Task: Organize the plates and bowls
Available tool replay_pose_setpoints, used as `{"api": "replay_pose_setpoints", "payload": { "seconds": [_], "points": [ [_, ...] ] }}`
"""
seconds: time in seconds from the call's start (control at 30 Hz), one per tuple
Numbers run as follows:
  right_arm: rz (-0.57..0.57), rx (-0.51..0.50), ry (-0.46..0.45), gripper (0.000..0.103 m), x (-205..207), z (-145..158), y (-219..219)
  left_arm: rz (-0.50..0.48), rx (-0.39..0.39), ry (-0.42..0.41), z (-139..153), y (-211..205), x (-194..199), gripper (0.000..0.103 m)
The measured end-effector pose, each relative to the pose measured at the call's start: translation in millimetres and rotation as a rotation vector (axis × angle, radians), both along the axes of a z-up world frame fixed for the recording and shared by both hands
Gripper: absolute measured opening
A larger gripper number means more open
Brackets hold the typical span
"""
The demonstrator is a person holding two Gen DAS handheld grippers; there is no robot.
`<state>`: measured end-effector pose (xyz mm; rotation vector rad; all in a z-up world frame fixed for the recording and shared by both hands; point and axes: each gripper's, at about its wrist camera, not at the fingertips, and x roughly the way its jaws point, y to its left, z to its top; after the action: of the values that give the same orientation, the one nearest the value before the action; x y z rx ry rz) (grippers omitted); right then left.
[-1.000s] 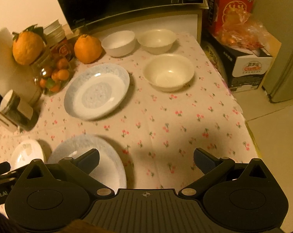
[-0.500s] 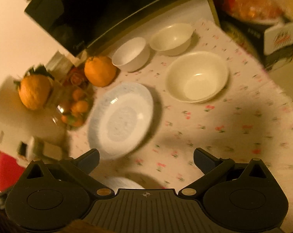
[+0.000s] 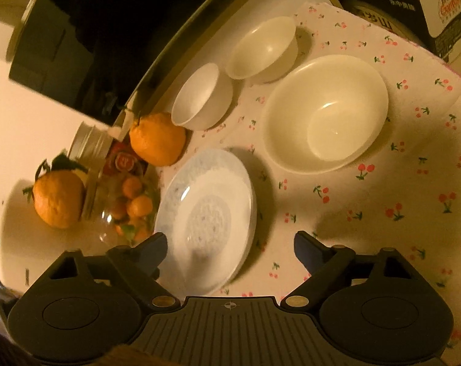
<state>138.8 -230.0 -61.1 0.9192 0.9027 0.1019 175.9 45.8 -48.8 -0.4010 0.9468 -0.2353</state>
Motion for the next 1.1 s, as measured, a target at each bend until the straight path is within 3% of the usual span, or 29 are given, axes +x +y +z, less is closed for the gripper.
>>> {"api": "replay_pose_setpoints", "payload": {
  "seconds": [0.2,0.47,0.63,0.9,1.1],
  "points": [
    [-0.039,0.052,0.006,0.072,4.5,-13.7,-0.7,0.013,-0.009,-0.020,-9.0,1.0,8.0,0.039],
    [-0.067,0.053,0.022,0.062,7.6,-22.5,5.0,0.023,-0.030,-0.025,-20.1,2.1,13.4,0.027],
    [-0.089,0.069,0.029,0.048,8.5,-28.9,8.1,0.042,-0.040,-0.024,-24.6,5.0,14.6,0.018],
    [-0.110,0.058,0.037,0.015,9.5,-33.5,11.1,0.028,-0.021,-0.021,-26.9,4.7,14.4,0.014],
    [-0.096,-0.010,0.056,0.011,6.4,-24.6,13.4,-0.040,0.027,-0.013,-23.5,-1.9,12.2,0.013]
  ]
}}
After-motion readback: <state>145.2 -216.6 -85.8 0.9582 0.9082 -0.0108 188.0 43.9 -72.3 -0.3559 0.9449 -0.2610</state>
